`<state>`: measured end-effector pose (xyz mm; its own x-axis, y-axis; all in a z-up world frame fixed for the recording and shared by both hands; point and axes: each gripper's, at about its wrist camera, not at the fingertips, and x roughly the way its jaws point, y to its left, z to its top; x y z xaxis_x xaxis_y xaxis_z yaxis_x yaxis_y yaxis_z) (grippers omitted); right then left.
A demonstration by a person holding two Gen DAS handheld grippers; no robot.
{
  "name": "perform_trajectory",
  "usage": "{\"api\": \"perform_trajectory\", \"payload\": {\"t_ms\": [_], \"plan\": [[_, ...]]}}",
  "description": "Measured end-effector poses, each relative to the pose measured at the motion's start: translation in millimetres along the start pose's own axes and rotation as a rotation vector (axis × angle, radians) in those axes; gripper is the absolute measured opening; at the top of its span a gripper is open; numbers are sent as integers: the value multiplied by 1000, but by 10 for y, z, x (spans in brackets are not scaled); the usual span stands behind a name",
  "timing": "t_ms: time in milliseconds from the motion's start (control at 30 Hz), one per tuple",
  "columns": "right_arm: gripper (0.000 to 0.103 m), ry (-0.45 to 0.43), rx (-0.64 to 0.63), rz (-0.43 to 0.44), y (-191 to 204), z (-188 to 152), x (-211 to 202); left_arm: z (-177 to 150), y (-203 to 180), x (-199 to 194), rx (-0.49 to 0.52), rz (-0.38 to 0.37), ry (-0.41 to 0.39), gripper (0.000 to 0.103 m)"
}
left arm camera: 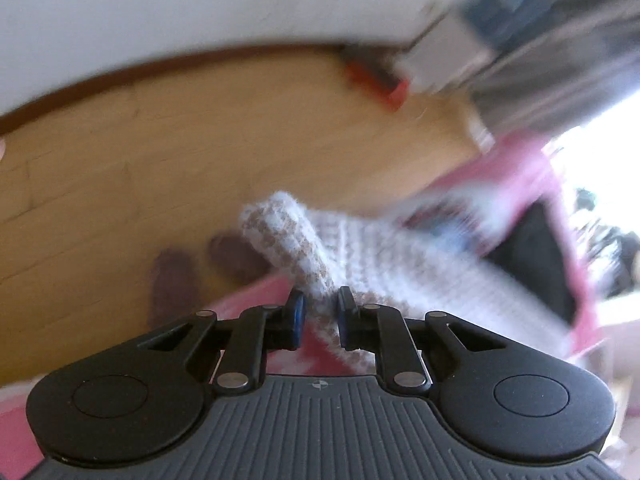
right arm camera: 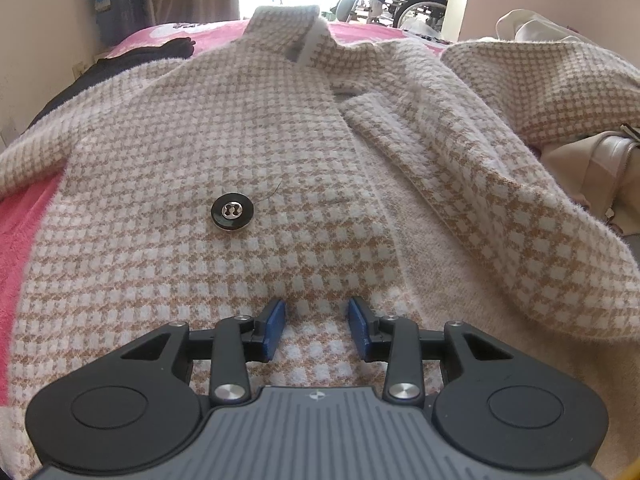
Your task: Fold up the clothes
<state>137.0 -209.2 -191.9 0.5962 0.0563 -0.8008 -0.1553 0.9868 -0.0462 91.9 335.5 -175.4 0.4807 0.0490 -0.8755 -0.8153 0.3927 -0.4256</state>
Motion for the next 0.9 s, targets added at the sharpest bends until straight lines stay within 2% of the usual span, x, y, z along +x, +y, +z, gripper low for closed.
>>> {"api": "perform_trajectory", "payload": {"t_ms": [67,233,267,367,467,567,600,700,767,900], "plan": [[39,0,2,4,-10,5,2,-64,83,206,32,40,32,21],[39,-3,7,14,-25,7,12,98,194,93,19,-15,21,28],[39,-5,8,14,-22,2,13,144,210,30,39,-12,6,29],[39,-7,11,16,-13,-7,5,257,270,-170,89,89,-101,28],[39,-18,17,21,-16,-31,-2,397,380,-261,91,147,-156,28],[39,-26,20,30,-32,-45,-2,438,136,-341,157,138,-227,28],[39,-26,20,34,-42,-43,-2,401,-21,-369,200,115,-248,28],[39,-23,13,42,-56,-32,-2,86,-813,-336,407,-4,-281,28],[39,-22,14,48,-64,-29,-5,-231,-1346,-251,547,-101,-257,28],[39,-7,17,59,-83,5,-31,-1084,-2392,-2,793,-317,-167,28]]}}
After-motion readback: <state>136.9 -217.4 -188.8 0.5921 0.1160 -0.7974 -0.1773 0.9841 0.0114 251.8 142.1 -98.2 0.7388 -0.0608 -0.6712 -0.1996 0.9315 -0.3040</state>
